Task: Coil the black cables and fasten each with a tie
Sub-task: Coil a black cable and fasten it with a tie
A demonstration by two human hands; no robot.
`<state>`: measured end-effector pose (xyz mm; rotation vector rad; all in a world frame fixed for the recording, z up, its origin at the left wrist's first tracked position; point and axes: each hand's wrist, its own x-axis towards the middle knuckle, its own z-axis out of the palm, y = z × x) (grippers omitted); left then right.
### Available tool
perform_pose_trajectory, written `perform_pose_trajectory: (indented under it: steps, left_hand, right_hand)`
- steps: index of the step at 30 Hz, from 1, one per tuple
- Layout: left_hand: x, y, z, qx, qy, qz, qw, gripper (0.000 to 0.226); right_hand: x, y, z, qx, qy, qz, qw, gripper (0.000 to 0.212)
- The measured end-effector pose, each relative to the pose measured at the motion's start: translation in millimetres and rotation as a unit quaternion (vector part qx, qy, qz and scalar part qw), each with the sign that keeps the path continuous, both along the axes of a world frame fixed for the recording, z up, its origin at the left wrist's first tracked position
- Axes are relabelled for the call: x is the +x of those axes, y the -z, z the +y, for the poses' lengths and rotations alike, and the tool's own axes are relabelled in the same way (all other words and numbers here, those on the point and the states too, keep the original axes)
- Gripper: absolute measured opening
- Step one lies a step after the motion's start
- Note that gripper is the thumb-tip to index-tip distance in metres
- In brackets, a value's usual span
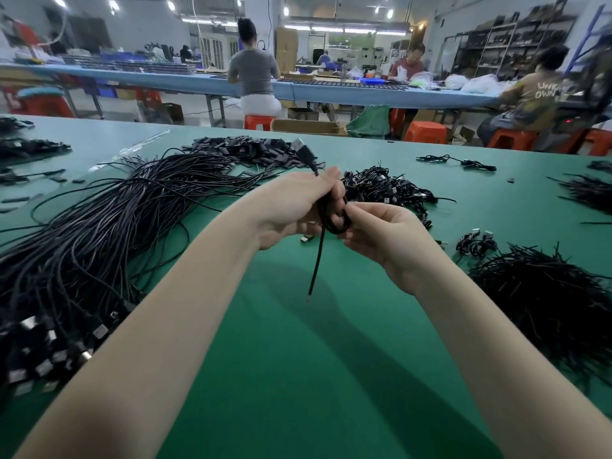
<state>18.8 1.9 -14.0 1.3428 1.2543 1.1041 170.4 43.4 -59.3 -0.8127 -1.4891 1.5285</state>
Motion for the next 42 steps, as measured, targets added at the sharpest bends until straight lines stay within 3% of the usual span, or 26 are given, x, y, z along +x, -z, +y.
perform_pose_trajectory:
  steps: [2, 6, 8, 11, 18, 21, 26, 28, 29, 30, 32, 33, 36, 39, 40, 42]
  left_hand:
    - [-3.5, 0.7, 1.6, 0.016, -0.035, 0.029, 0.999, 0.038]
    - [4.3, 2.4, 4.9, 0.014, 0.032, -0.165, 0.986, 0.037]
    - [8.3, 4.9, 6.7, 0.024, 0.035, -0.195, 0.980, 0.038]
    - [11.5, 10.6, 9.0, 0.030, 0.023, -0.174, 0.984, 0.038]
    - [15.5, 16.1, 11.5, 0.042, -0.005, -0.110, 0.993, 0.037]
    - [21.6, 22.8, 16.2, 0.042, -0.046, -0.094, 0.994, 0.038]
    - [17.4, 35.1, 19.4, -0.038, -0.063, -0.071, 0.995, 0.031]
    - [4.0, 39.3, 23.4, 0.024, -0.153, 0.050, 0.987, 0.027]
    - [-3.5, 43.0, 26.7, 0.108, -0.213, 0.166, 0.957, 0.026]
    - [-8.5, 46.3, 28.8, 0.201, -0.249, 0.318, 0.892, 0.028]
    - [-8.7, 57.1, 33.7, 0.298, -0.170, 0.584, 0.735, 0.053]
    - [-6.9, 66.0, 36.8, 0.291, -0.100, 0.662, 0.684, 0.057]
    - [0.0, 85.5, 36.2, 0.238, -0.043, 0.723, 0.647, 0.037]
    - [4.3, 97.7, 26.3, 0.318, -0.082, 0.758, 0.564, 0.028]
    - [6.3, 100.0, 24.3, 0.342, -0.100, 0.757, 0.547, 0.024]
    - [12.2, 104.4, 19.7, 0.367, -0.120, 0.743, 0.546, 0.020]
  right_hand:
    - [0.5, -2.7, 0.7, 0.027, 0.018, -0.013, 0.999, 0.012]
    - [-1.6, -5.4, -3.3, 0.064, 0.002, -0.056, 0.996, 0.022]
    - [-2.8, -5.7, -7.8, 0.045, -0.038, -0.038, 0.998, 0.028]
    - [-6.5, -5.2, -15.8, 0.083, -0.083, -0.069, 0.991, 0.026]
    - [-16.9, 1.1, -15.6, 0.236, 0.012, -0.189, 0.953, 0.003]
    - [-17.4, 8.6, -9.7, 0.288, 0.053, -0.255, 0.921, 0.028]
    - [-13.5, 30.1, 2.6, 0.279, 0.127, -0.373, 0.876, 0.027]
    - [-6.7, 36.9, 12.8, 0.222, 0.133, -0.423, 0.869, 0.030]
    - [-2.6, 38.8, 16.6, 0.200, 0.118, -0.454, 0.860, 0.030]
    - [1.1, 40.3, 18.8, 0.193, 0.093, -0.484, 0.848, 0.030]
    - [4.1, 41.8, 20.9, 0.206, 0.032, -0.508, 0.836, 0.027]
    - [4.0, 41.0, 21.1, 0.211, 0.006, -0.509, 0.835, 0.026]
    - [3.9, 32.9, 23.6, 0.227, -0.048, -0.540, 0.809, 0.025]
    - [12.0, 21.6, 28.2, 0.253, -0.096, -0.560, 0.783, 0.026]
    - [15.0, 18.6, 28.2, 0.262, -0.110, -0.558, 0.779, 0.027]
    - [21.3, 15.5, 25.7, 0.306, -0.129, -0.566, 0.755, 0.027]
